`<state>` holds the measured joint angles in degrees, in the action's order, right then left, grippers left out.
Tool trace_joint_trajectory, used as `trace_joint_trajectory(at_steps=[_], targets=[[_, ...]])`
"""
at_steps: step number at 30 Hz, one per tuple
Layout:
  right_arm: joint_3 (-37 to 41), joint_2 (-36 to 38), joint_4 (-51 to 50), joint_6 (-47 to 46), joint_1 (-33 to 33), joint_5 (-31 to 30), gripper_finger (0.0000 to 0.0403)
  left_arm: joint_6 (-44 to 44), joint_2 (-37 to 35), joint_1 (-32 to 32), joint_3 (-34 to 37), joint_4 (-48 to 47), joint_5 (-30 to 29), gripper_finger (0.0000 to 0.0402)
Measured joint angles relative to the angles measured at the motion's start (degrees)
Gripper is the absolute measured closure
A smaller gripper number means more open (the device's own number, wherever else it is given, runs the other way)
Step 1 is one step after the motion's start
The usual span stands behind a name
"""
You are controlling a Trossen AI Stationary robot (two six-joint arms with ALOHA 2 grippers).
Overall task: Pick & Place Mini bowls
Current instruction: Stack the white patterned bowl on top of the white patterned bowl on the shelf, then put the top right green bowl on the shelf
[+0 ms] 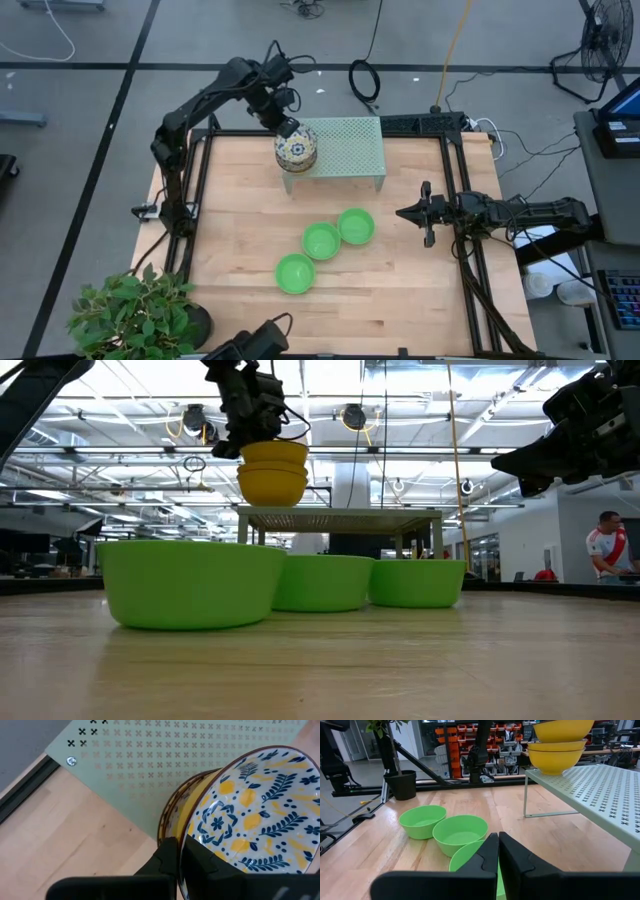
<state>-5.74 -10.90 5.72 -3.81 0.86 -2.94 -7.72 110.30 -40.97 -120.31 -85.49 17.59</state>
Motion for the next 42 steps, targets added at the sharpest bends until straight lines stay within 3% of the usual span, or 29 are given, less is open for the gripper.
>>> trace_joint_trajectory(at_steps=[6, 23, 36, 42], targets=[[0.0, 0.0, 0.0, 0.0, 0.0, 0.0, 0.0403, -0.2, 0.0, 1.0, 2.0, -0.2, -2.7, 0.0391], [0.0, 0.0, 0.0, 0.0, 0.0, 0.0, 0.0403, -0.1, 0.0, 1.2, 4.5, 0.0, -2.7, 0.038], [0.0, 0.0, 0.0, 0.0, 0.0, 0.0, 0.0403, -0.1, -0.1, 1.1, 4.5, 0.0, -2.4, 0.0253], [0.0, 0.0, 0.0, 0.0, 0.0, 0.0, 0.0403, -0.5, -1.9, 0.9, 4.5, 0.0, -2.0, 0.0217]])
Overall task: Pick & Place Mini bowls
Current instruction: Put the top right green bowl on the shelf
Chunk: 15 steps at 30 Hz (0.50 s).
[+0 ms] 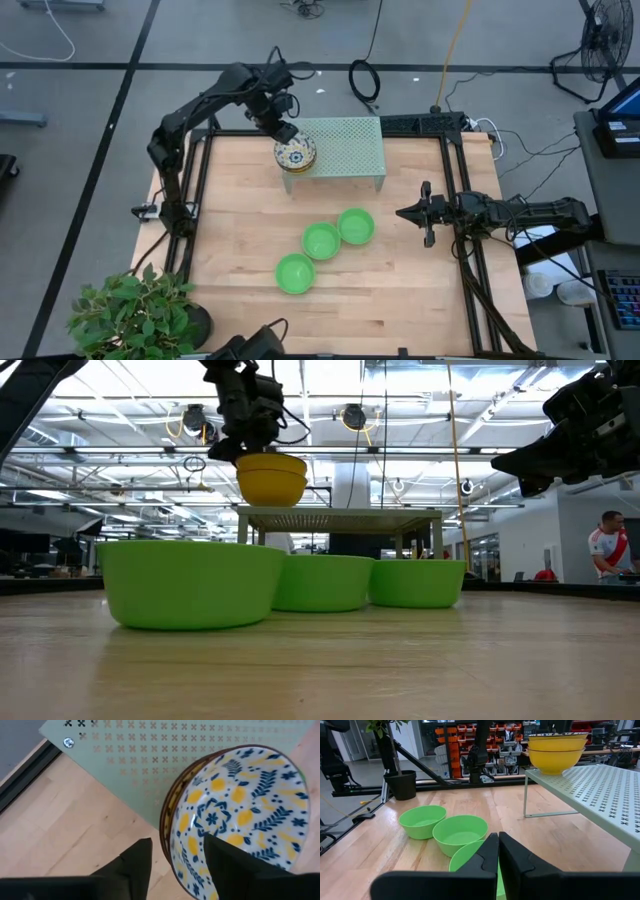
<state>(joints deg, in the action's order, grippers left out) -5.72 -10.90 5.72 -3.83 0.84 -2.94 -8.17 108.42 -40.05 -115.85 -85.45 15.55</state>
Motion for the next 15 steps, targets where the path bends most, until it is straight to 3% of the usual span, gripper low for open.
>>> trace_joint_trajectory(at_steps=[8, 15], targets=[[0.0, 0.0, 0.0, 0.0, 0.0, 0.0, 0.0403, 0.1, -5.2, -0.2, 0.0, 0.5, -0.2, 0.0202], [0.0, 0.0, 0.0, 0.0, 0.0, 0.0, 0.0403, 1.9, -12.4, 0.6, 0.0, 6.9, -0.6, 0.0208]])
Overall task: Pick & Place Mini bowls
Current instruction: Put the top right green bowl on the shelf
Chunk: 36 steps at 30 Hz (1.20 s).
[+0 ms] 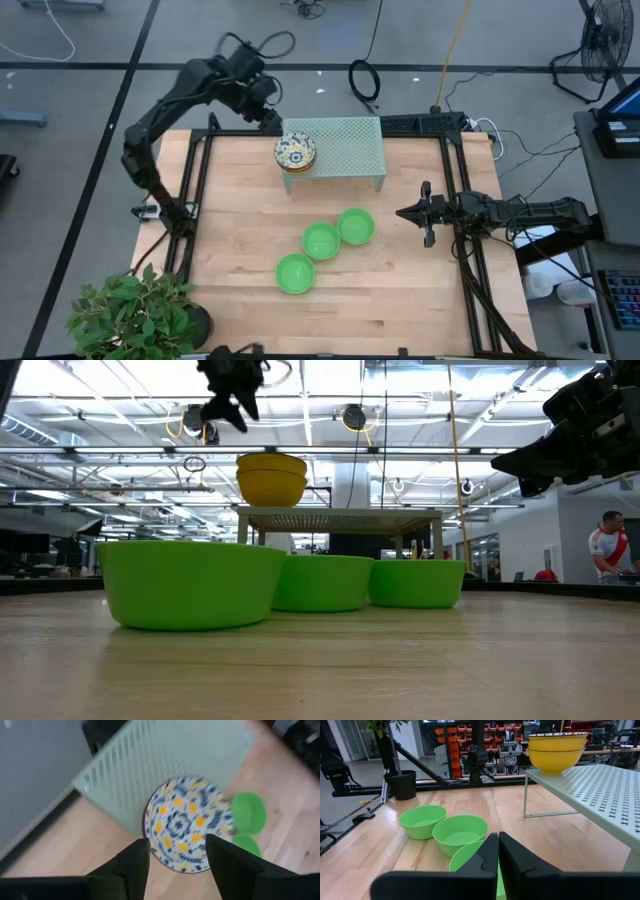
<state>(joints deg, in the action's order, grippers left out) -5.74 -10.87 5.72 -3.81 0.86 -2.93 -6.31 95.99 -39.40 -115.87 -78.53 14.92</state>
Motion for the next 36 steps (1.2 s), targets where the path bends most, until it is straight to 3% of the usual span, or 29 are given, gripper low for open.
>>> trace_joint_trajectory(at_steps=[5, 11, 14, 21, 26, 29, 32, 36], targets=[[0.0, 0.0, 0.0, 0.0, 0.0, 0.0, 0.0403, 2.1, -6.2, 3.0, 0.0, 2.6, -1.2, 0.0202], [0.0, 0.0, 0.0, 0.0, 0.0, 0.0, 0.0403, 5.7, -12.2, 8.4, 0.0, 1.5, -8.3, 0.0199], [0.0, 0.0, 0.0, 0.0, 0.0, 0.0, 0.0403, 0.9, -14.4, 10.3, 0.0, -1.8, -8.8, 0.0199], [0.0, 0.0, 0.0, 0.0, 0.0, 0.0, 0.0403, -7.7, -16.4, 14.6, 0.0, -3.0, -8.4, 0.0199], [0.0, 0.0, 0.0, 0.0, 0.0, 0.0, 0.0403, -7.9, -17.0, 15.3, 0.0, -3.0, -3.5, 0.0199], [0.0, 0.0, 0.0, 0.0, 0.0, 0.0, 0.0403, -3.8, -17.9, 15.3, 0.0, -2.7, -1.3, 0.0199], [0.0, 0.0, 0.0, 0.0, 0.0, 0.0, 0.0403, -0.1, -19.6, 15.4, 0.0, -1.3, -4.4, 0.0199], [0.0, 0.0, 0.0, 0.0, 0.0, 0.0, 0.0403, 0.0, -21.4, 16.8, 1.4, -0.9, -12.8, 0.0199]])
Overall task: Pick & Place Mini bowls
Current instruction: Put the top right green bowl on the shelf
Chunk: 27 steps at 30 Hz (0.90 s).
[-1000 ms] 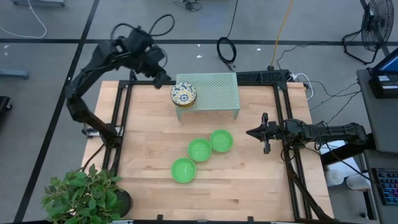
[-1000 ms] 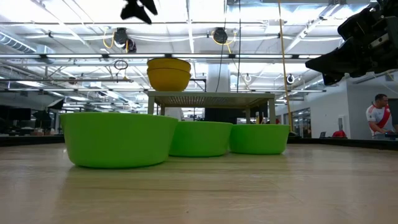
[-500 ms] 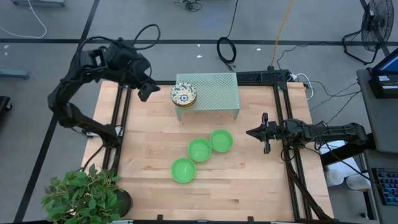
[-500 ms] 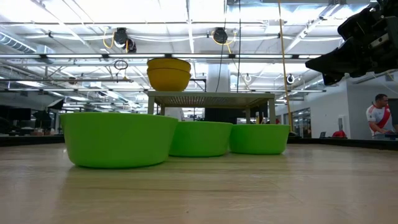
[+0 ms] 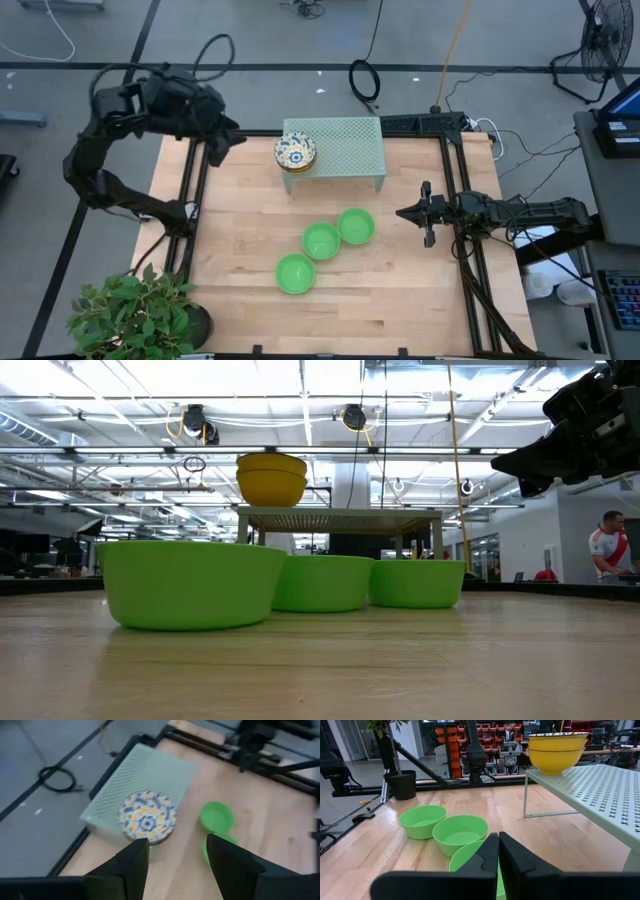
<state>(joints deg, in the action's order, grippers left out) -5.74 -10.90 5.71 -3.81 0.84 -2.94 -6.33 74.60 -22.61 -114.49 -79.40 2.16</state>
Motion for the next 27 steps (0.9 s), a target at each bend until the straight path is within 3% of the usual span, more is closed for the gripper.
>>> trace_joint_trajectory(at_steps=[10, 19, 27], targets=[[0.0, 0.0, 0.0, 0.0, 0.0, 0.0, 0.0403, -5.0, -2.5, 4.6, 19.1, 2.2, -10.9, 0.0199], [0.0, 0.0, 0.0, 0.0, 0.0, 0.0, 0.0403, 0.3, -8.7, 9.4, 32.1, 18.5, -10.9, 0.0199], [0.0, 0.0, 0.0, 0.0, 0.0, 0.0, 0.0403, 2.7, -18.4, 15.0, 43.6, 34.1, -7.1, 0.0199]])
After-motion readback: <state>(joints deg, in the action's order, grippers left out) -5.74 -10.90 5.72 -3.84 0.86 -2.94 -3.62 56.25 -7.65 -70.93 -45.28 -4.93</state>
